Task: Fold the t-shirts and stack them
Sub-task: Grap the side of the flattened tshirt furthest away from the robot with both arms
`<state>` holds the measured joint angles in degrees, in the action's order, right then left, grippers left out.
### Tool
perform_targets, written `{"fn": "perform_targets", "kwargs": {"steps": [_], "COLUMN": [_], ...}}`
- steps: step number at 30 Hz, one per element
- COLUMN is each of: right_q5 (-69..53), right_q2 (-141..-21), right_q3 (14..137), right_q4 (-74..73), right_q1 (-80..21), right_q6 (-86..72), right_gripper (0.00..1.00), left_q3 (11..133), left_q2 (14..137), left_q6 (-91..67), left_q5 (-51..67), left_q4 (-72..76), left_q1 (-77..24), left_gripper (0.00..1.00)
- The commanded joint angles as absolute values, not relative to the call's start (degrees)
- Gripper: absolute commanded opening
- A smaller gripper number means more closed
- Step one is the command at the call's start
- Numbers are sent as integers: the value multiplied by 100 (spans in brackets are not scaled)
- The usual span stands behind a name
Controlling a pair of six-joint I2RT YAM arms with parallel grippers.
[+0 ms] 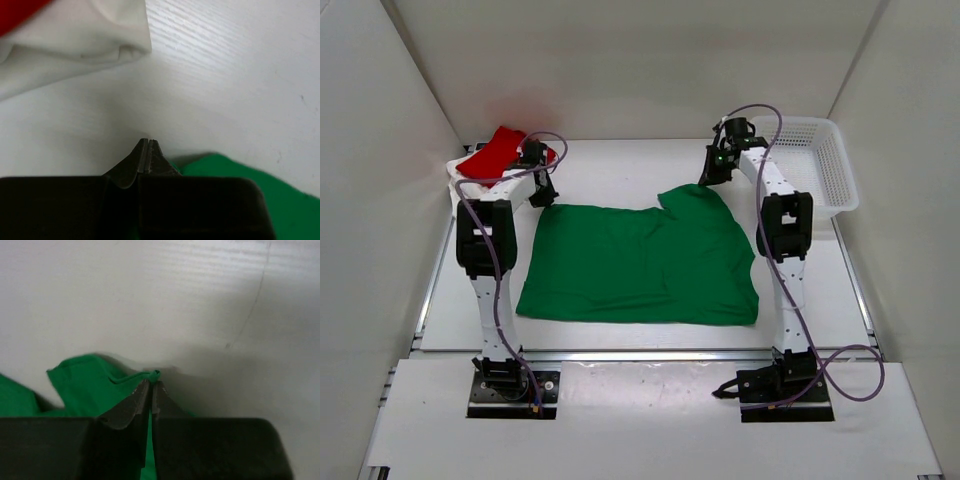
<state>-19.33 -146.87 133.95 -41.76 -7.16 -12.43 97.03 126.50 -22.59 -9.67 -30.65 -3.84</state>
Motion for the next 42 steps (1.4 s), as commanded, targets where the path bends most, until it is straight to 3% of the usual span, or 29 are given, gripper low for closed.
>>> {"fn": "perform_targets", "kwargs": {"steps": [1, 7, 16, 19, 24, 31, 37, 42], "right_q5": [-2109, -1793, -1407, -1529, -1652, -1828, -1907, -1995], "right_q2": [-13319, -11858, -9118, -8544, -8481, -9026, -9184, -9263], "right_q3": [12914, 11120, 8000, 6920, 6627, 7162, 7260, 7181], "right_q4": [-4490, -4396, -3754, -3411, -3095, -3120, -3076, -3024], "right_q1": [-712, -861, -1336, -1327, -1274, -1283, -1231, -1222], "right_q6": [-1133, -1063, -1028, -1055, -976, -941, -906, -914], "right_gripper": [0, 0, 0, 0, 0, 0, 0, 0], "left_q3": [9414, 8939, 7034, 7074, 8130, 9113, 9044, 9702], "left_q2": [11559, 11076, 9635, 9815, 10905, 11952, 11953, 12426], "left_q6": [-2189, -2373, -2408, -2347, -2566, -2408, -2540, -2426], "left_q5": [-879, -484, -368, -615, -685, -1055, -1064, -1274], "left_q4": [-2778, -2629, -2049, -1854, -2382, -2795, -2444, -2864], "left_q1": [-448, -282, -307, -378, -343, -352, -325, -386], "left_gripper": [0, 0, 0, 0, 46, 52, 61, 57]}}
